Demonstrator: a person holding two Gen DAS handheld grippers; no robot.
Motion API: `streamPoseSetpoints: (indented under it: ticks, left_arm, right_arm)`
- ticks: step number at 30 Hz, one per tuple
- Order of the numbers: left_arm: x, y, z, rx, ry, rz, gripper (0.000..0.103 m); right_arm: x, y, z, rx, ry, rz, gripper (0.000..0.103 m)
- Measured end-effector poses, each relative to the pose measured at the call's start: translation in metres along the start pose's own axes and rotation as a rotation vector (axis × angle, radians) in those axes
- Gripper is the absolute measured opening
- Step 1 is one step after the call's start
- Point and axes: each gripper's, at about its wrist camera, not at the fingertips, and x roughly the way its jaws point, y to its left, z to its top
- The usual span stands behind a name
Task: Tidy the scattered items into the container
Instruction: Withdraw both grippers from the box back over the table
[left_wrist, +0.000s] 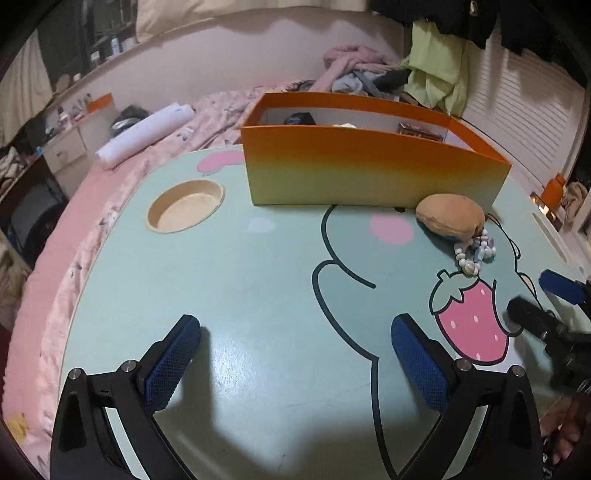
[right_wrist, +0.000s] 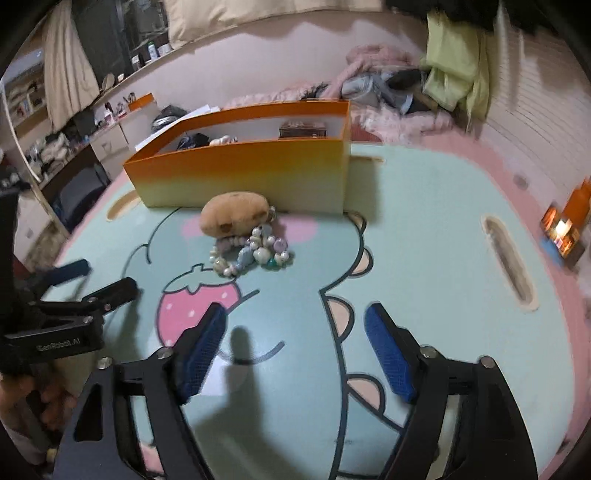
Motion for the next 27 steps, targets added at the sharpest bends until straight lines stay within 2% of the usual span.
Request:
streamPoseSetpoints:
  ticks: [1,2,3,6,11,21,24,27]
  left_arm:
    - [0.0,0.002,-0.001,-0.016,-0.004,0.011,0.103]
    - [0.0,0.004,-0.002,-0.032,-0.007,0.022,0.103]
    - [0.0,0.006,-0.004,-0.05,-0.014,0.035,0.103]
    - [-0.001,0.01,-0.005,-0.072,-0.026,0.023,0.103]
    - [0.0,0.007,-0.003,-0.053,-0.033,-0.005,0.103]
    - [0.001,0.007,-0.003,-0.058,-0.036,-0.009,0.103]
    - [0.0,0.007,-0.003,-0.06,-0.037,-0.01,0.103]
    - [0.001,0.007,-0.003,-0.06,-0.037,-0.008,0.103]
  right_arm:
    - [0.003,0.003,-0.002,-0.015,-0.002,-0.033,0.093]
    - [0.005,0.005,-0.003,-0.029,-0.003,-0.053,0.103]
    - [0.008,0.008,-0.005,-0.051,-0.001,-0.076,0.103]
    - [0.01,0.01,-0.006,-0.068,-0.019,-0.069,0.103]
    - [0.011,0.01,-0.007,-0.07,-0.028,-0.068,0.103]
    - [0.011,0.009,-0.009,-0.07,-0.023,-0.07,0.103]
    - [0.012,0.014,-0.004,-0.1,0.021,-0.036,0.103]
    - [0.019,0.024,0.011,-0.115,0.047,0.036,0.103]
